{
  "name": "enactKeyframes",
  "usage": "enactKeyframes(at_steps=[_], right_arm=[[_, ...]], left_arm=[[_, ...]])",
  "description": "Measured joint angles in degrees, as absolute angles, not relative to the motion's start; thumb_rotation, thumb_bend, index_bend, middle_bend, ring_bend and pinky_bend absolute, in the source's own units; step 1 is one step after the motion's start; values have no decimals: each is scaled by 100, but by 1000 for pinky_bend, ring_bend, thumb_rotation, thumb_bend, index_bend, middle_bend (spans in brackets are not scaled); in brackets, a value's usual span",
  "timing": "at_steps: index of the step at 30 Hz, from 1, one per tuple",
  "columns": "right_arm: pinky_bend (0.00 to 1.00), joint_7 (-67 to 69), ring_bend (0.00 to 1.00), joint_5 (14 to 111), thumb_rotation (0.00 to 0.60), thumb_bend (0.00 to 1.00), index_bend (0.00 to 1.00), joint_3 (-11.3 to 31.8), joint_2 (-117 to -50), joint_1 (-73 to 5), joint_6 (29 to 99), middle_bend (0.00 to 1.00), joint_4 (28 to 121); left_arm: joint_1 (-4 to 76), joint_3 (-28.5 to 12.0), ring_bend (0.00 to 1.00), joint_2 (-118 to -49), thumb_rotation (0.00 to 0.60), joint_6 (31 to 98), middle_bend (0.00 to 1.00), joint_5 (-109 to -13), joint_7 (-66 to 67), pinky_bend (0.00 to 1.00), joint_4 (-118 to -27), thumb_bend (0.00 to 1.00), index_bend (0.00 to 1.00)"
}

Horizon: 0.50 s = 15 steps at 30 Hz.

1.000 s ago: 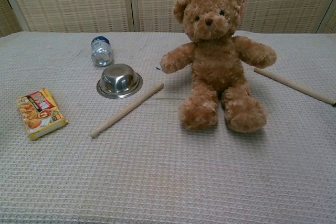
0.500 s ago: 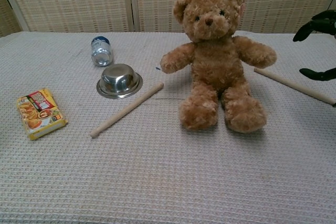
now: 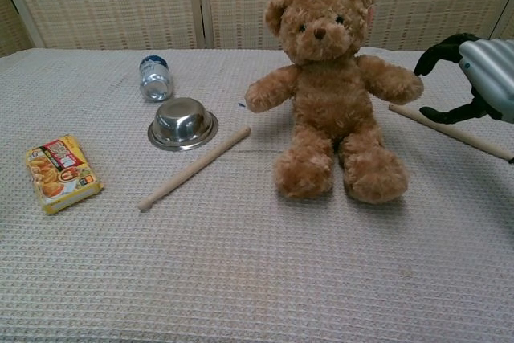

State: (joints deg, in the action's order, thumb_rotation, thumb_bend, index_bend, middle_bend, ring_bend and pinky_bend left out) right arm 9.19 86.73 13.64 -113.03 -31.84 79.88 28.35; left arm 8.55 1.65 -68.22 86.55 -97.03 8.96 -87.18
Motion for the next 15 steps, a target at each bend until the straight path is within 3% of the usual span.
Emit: enactKeyframes(at_steps=[15], right_arm=[[365, 1101, 209, 8513, 600, 145, 406, 1366, -11945, -3619, 7946, 396, 1641]], left_arm=[[859, 190, 154, -6820, 600, 8667, 155, -9762, 885, 359, -8727, 387, 131]])
